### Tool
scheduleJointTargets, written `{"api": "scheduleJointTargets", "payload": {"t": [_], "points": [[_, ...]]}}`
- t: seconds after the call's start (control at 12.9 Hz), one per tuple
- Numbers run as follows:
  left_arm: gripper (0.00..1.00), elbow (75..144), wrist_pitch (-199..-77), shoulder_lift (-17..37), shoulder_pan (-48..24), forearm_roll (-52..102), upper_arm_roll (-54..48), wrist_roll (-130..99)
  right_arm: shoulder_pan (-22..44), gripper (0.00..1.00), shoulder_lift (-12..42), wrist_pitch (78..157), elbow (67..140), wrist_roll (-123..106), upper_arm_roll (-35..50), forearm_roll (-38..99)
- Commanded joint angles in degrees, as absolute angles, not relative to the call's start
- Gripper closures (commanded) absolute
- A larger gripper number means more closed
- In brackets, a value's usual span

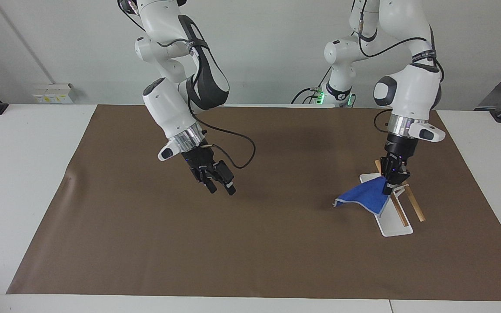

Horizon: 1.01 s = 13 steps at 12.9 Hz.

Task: Right arm passes towel to left arm to hang
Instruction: 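Carry the towel over the wooden sticks while the right gripper withdraws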

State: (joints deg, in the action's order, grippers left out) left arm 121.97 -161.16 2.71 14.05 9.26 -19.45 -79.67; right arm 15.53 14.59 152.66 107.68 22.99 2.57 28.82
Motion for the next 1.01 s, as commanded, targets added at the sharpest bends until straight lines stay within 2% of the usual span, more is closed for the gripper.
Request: {"api": "scheduleJointTargets", "payload": {"t": [0.0,0.39,0.7,0.93], "points": [[1.0,122.3,-163.0,2.9,14.2,10.0,-14.6,-73.9,11.4,0.0,13.7,146.5,107.5,22.1,2.9,8.3],[1.0,122.1,-162.5,2.8,14.7,10.0,-6.7,-60.1,5.7,0.0,7.2,119.7,100.0,21.2,2.9,-2.9],[1.0,126.1,-162.4,2.1,14.8,10.0,-6.5,-60.4,2.7,0.0,0.7,108.1,99.0,18.1,2.9,-2.7],[1.0,131.3,-163.2,1.0,13.6,10.0,-6.7,-60.2,1.6,0.0,-0.5,97.5,93.5,18.0,2.8,-1.9]]}}
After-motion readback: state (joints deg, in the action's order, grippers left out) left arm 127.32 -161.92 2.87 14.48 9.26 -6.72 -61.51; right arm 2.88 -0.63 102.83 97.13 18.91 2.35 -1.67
